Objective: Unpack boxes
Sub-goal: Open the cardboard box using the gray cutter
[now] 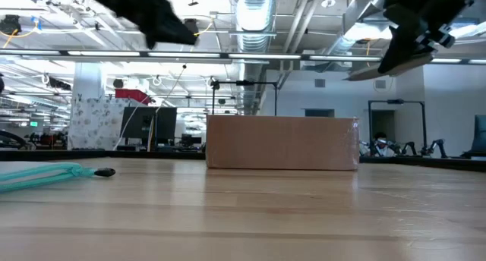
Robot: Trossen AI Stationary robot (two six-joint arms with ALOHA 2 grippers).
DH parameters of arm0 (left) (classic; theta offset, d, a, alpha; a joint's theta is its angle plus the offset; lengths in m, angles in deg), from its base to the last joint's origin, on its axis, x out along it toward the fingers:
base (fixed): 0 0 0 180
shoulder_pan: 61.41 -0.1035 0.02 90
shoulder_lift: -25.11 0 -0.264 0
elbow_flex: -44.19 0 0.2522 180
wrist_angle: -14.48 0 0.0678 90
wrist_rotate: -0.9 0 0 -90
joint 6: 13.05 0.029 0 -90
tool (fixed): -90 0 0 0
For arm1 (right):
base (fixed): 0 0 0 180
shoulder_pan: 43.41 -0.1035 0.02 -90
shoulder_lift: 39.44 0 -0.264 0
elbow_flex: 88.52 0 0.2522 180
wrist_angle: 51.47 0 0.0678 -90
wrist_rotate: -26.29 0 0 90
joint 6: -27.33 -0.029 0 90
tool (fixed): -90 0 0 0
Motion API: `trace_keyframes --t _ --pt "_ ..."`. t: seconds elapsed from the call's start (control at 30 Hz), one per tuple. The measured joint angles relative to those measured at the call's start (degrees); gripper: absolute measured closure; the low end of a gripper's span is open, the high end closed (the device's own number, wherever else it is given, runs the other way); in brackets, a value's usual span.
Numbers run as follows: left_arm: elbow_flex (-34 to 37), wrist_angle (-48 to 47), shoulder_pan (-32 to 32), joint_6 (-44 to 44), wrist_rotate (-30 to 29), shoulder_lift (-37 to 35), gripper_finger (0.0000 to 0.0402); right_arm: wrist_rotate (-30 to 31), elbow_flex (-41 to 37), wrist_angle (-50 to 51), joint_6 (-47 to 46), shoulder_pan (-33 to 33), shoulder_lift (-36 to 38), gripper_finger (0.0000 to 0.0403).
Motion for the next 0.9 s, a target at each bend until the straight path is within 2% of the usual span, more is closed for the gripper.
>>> trace_keyframes --t 0.2,0.3,0.47,0.67,0.9 --pt "-10.5 0.4 -5.3 2.3 3.5 18.9 0.0389 -2.9 0.0 -3.8 13.6 7.1 1.8 0.0279" --pt "-14.0 0.5 -6.2 -0.4 3.9 27.2 0.0389 -6.0 0.0 -3.8 19.9 10.6 2.0 0.0279" --pt "-17.7 -0.5 -6.1 -0.9 6.9 35.8 0.0389 -8.6 -1.6 -7.4 30.7 14.9 2.4 0.0279" --pt "-19.2 -14.2 -5.9 3.3 5.5 35.8 0.0389 -16.6 -5.0 -12.5 37.5 18.3 2.4 0.0279" --pt "-18.8 -29.6 -6.0 18.9 2.7 28.3 0.0389 -18.7 -6.3 -14.9 42.3 18.5 2.4 0.0279"
